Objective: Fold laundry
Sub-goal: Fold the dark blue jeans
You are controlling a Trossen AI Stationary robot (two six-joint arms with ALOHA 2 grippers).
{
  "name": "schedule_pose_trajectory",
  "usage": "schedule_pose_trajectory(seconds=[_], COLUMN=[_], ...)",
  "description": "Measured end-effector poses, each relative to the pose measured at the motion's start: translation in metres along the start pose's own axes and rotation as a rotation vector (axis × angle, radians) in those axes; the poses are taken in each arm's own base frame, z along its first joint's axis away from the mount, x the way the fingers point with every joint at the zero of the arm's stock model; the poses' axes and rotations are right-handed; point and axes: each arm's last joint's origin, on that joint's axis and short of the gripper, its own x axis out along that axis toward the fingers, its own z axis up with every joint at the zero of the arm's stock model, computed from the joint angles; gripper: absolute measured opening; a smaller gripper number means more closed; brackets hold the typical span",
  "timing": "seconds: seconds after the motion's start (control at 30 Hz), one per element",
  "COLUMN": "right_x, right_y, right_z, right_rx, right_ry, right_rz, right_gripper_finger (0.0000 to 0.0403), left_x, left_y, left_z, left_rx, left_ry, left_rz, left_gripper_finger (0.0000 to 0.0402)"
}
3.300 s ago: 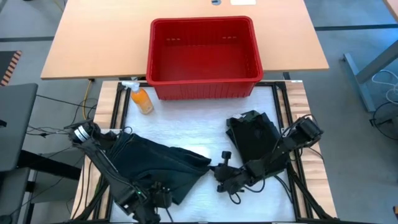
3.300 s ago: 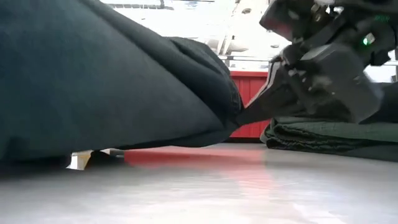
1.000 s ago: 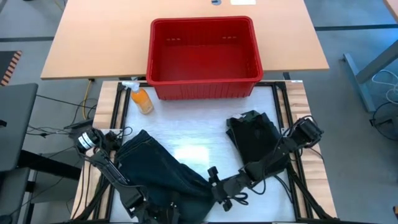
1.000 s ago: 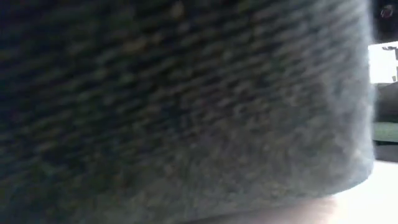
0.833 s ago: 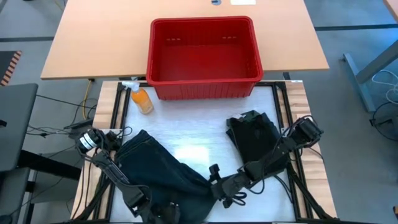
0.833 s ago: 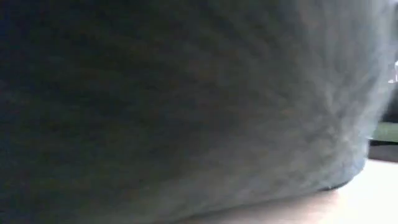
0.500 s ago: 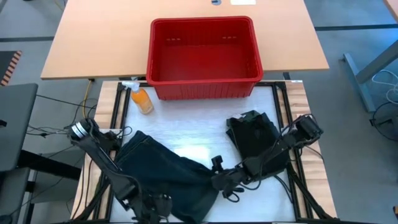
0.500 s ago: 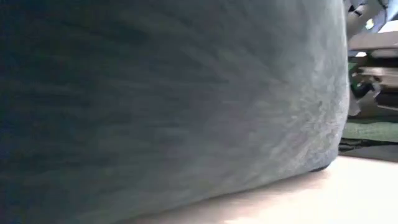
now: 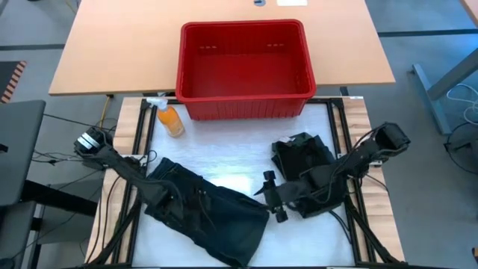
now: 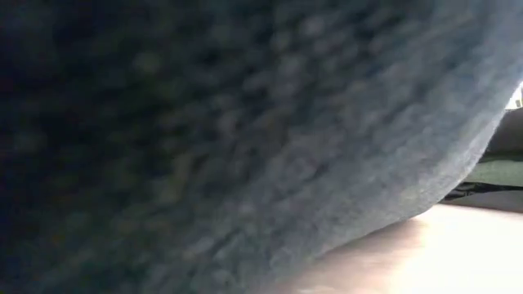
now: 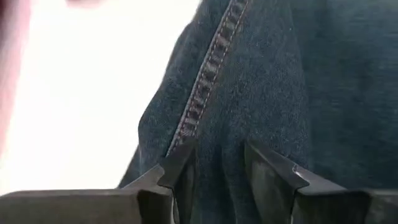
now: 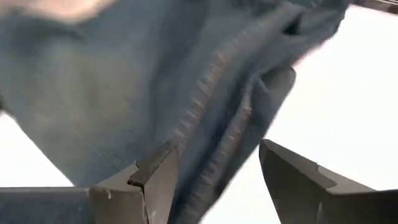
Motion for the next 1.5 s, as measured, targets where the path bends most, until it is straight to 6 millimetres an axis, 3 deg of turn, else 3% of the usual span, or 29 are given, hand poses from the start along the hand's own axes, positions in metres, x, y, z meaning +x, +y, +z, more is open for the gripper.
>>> schedule_pose_trajectory(seconds=[0.13,0.27,0.4,0.57,0.67,0.77,0.9,1.0,1.1,1.2,1.33,1.5], right_x=[-0.004,-0.004,0.014,0.043,0.053,0.055,0.047,0.035,0.013,-0.011,-0.031,-0.03], right_y=[-0.003,0.001,0.009,0.007,-0.003,-0.009,-0.01,-0.011,-0.014,-0.012,-0.003,0.012], right_z=[-0.019,-0.023,-0.03,-0.032,-0.04,-0.052,-0.058,-0.046,-0.024,-0.015,-0.022,-0.039], right_rx=[0.132,0.226,0.225,0.092,0.086,0.131,0.147,0.123,0.074,-0.055,-0.274,-0.502], right_ry=[-0.153,-0.316,-0.281,-0.233,-0.159,-0.033,0.084,0.036,-0.068,-0.065,0.049,0.196], right_rz=[0.073,0.104,0.101,-0.007,-0.017,0.028,0.035,0.037,0.041,0.054,0.099,0.072], right_gripper_finger=[0.0249,0.0249,0.0249,0.0249,0.0249,0.0249,0.0249,0.0249,0.0249,0.0249,0.0249,0.0249], left_x=[0.015,0.031,0.041,0.048,0.038,0.014,-0.019,-0.028,-0.023,-0.014,-0.005,0.005], left_y=[0.018,0.036,0.053,0.069,0.076,0.086,0.098,0.097,0.084,0.072,0.064,0.061], left_z=[-0.009,-0.02,-0.024,-0.019,-0.013,-0.007,-0.005,-0.002,-0.003,-0.009,-0.028,-0.052], left_rx=[-0.001,-0.016,-0.023,-0.022,-0.018,-0.049,-0.139,-0.189,-0.144,-0.116,-0.17,-0.251], left_ry=[0.022,0.088,0.111,0.109,0.09,0.044,-0.038,-0.132,-0.228,-0.29,-0.255,-0.191], left_rz=[-0.012,0.015,0.073,0.094,0.078,0.083,0.082,0.042,-0.047,-0.148,-0.192,-0.175], left_gripper_finger=[0.0126,0.0126,0.0125,0.0125,0.0125,0.0125,0.0125,0.0125,0.0125,0.0125,0.0125,0.0125])
